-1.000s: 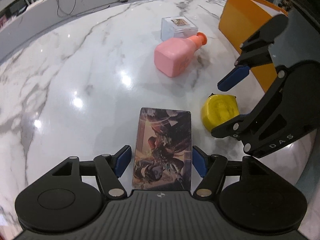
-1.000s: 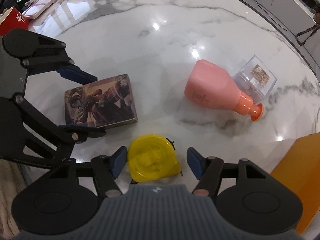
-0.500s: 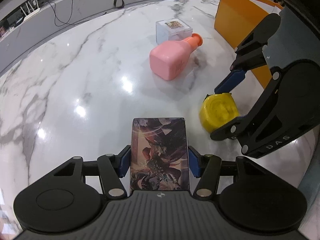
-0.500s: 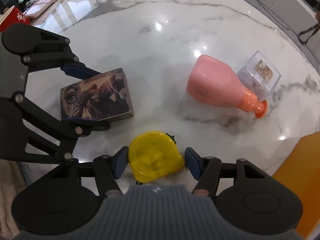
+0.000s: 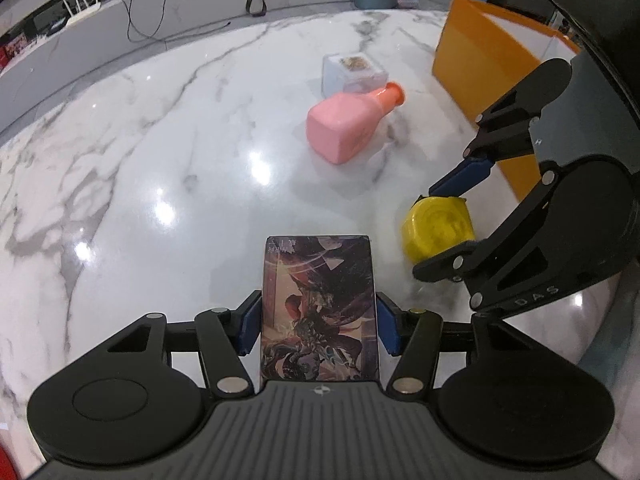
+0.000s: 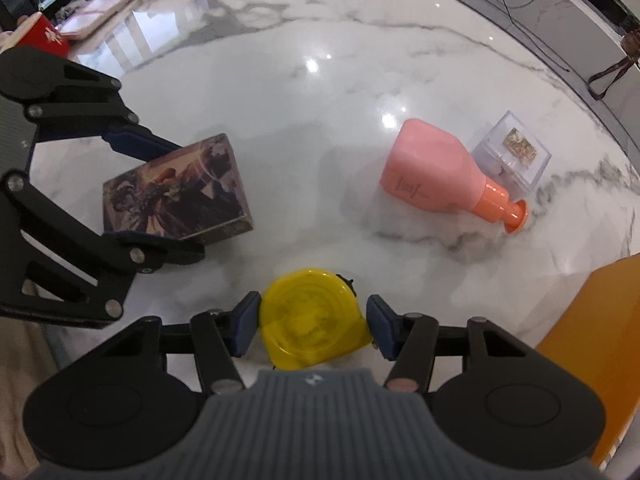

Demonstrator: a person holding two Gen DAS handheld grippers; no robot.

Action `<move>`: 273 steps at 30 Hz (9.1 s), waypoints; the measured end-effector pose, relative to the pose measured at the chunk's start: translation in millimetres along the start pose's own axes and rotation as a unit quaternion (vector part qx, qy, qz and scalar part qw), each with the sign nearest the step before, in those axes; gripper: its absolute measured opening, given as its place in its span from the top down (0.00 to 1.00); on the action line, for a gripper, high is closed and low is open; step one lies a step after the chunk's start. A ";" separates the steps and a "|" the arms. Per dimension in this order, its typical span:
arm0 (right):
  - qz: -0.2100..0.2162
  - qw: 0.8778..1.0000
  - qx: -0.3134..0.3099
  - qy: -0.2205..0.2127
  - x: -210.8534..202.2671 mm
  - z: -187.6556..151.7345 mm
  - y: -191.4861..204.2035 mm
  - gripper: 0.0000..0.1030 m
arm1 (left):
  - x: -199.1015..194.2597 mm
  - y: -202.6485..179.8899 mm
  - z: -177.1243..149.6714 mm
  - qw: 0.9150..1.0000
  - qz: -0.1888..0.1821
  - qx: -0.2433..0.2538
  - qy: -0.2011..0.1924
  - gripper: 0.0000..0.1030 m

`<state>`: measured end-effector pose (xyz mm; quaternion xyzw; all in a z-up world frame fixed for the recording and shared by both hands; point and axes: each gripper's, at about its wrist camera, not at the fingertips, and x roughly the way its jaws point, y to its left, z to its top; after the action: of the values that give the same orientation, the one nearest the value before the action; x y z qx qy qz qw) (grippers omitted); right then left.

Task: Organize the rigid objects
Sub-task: 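Carry the card box and tape measure over the shoebox and lower them in, then open both tools to release the objects into the box and withdraw, then grasp the pink soap bottle with the left tool while the right tool grasps the clear cube box, then carry the soap bottle and clear cube over the shoebox and lower them in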

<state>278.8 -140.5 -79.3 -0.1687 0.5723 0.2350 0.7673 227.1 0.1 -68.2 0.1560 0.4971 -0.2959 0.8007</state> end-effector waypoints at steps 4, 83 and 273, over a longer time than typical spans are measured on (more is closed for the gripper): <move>-0.003 1.000 -0.012 -0.016 -19.9 -3.1 5.1 0.44 | -16.1 -9.3 4.7 1.000 0.000 0.004 -0.014 0.36; -0.074 0.994 -0.072 0.042 -85.1 -181.2 -173.2 0.40 | 112.0 -251.1 167.8 0.990 -0.114 -0.043 0.064 0.36; -0.010 0.986 0.008 0.169 -81.0 -176.6 -146.6 0.55 | 20.1 -235.9 114.7 0.988 -0.119 0.099 -0.017 0.54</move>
<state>199.9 -369.4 -54.0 -0.2057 0.6940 0.1914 0.6629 166.2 -251.8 -23.2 0.1689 0.4669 -0.4395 0.7485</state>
